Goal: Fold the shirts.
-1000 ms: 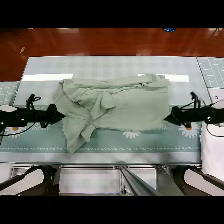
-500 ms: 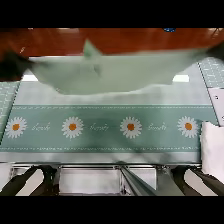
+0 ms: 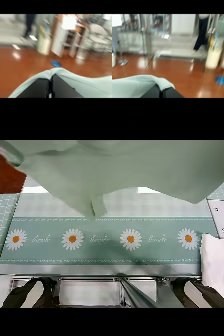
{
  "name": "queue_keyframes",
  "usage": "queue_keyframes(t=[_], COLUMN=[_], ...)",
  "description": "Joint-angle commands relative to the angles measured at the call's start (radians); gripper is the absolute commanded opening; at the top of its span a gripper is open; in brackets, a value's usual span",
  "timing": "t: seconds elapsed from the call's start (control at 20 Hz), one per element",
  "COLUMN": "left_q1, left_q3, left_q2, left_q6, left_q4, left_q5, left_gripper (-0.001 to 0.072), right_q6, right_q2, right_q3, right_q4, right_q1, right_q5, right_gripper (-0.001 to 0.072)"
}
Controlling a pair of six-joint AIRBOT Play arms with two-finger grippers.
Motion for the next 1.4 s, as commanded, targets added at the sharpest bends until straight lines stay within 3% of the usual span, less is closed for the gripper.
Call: queue_keyframes(t=[0.0, 0.1, 0.25, 0.5, 0.75, 0.85, 1.05, 1.2, 1.35], left_q1=[0.001, 0.000, -0.019, -0.024, -0.024, -0.024, -0.035, -0.088, -0.153], left_q3=[0.055, 0.055, 0.054, 0.033, -0.259, -0.417, -0.694, -0.745, -0.720], left_q2=[0.127, 0.208, 0.297, 0.343, 0.329, 0.303, 0.170, -0.038, -0.295], left_q6=[-0.032, -0.035, -0.124, -0.169, -0.222, -0.209, -0.119, -0.008, 0.000], left_q4=[0.251, 0.394, 0.534, 0.550, 0.532, 0.457, 0.231, 0.130, 0.121], left_q5=[0.001, -0.046, -0.123, -0.258, -0.290, -0.237, 0.011, 0.147, 0.244], left_gripper=[0.0022, 0.0022, 0.0022, 0.0022, 0.0022, 0.0022, 0.0022, 0.0022, 0.0022], right_q6=[0.012, 0.047, 0.058, 0.114, 0.115, 0.098, 0.027, 0.021, 0.021], right_q2=[0.098, 0.151, 0.230, 0.292, 0.291, 0.262, 0.090, -0.131, -0.357], right_q3=[0.032, 0.032, -0.009, -0.130, -0.369, -0.483, -0.657, -0.680, -0.674], right_q4=[-0.110, -0.171, -0.192, -0.204, -0.185, -0.148, -0.064, -0.072, -0.060], right_q1=[0.000, 0.000, 0.000, 0.000, 0.000, 0.000, 0.054, 0.137, 0.193], right_q5=[0.074, 0.129, 0.166, 0.314, 0.310, 0.308, 0.220, 0.096, -0.086], right_gripper=[0.0030, 0.0030, 0.0030, 0.0030, 0.0030, 0.0030, 0.0030, 0.0030, 0.0030])
